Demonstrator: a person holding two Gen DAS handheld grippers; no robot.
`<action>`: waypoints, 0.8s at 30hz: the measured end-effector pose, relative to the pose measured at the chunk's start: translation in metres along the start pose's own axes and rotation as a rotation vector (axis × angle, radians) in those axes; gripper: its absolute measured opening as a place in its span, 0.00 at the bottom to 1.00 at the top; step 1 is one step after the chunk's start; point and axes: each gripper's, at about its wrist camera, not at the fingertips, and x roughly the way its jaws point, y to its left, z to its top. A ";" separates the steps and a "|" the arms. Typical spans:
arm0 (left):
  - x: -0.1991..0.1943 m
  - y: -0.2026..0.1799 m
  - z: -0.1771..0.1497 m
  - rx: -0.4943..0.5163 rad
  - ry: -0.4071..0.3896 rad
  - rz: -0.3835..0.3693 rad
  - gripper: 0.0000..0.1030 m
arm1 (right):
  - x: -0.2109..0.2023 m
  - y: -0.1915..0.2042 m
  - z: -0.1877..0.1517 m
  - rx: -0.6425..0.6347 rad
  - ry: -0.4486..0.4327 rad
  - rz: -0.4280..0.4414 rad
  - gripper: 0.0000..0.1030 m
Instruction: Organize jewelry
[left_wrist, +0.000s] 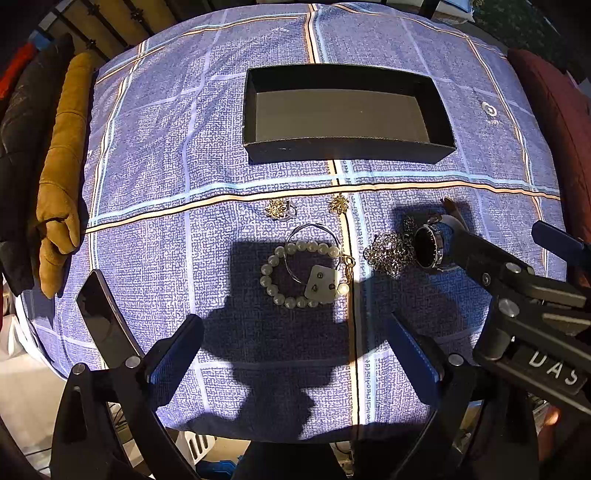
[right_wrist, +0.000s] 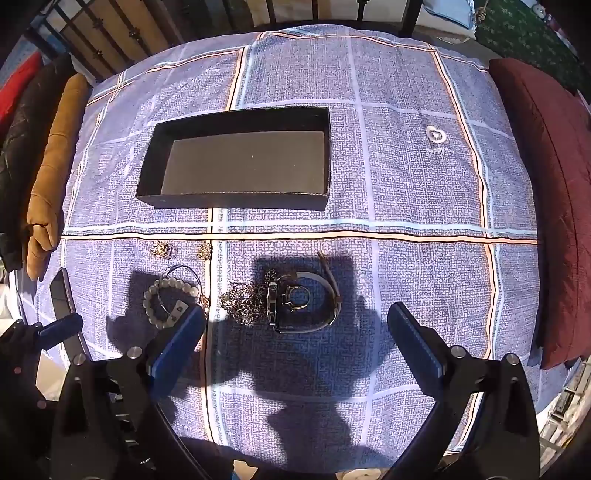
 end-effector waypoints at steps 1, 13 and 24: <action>0.000 0.000 0.000 -0.001 0.000 -0.001 0.94 | 0.000 0.000 0.000 0.001 0.001 0.002 0.95; 0.001 0.003 0.002 -0.001 0.008 -0.004 0.94 | -0.001 0.002 0.003 -0.005 0.002 0.007 0.95; 0.002 0.000 0.002 0.009 0.011 -0.003 0.94 | -0.001 0.002 0.003 -0.007 0.000 0.011 0.95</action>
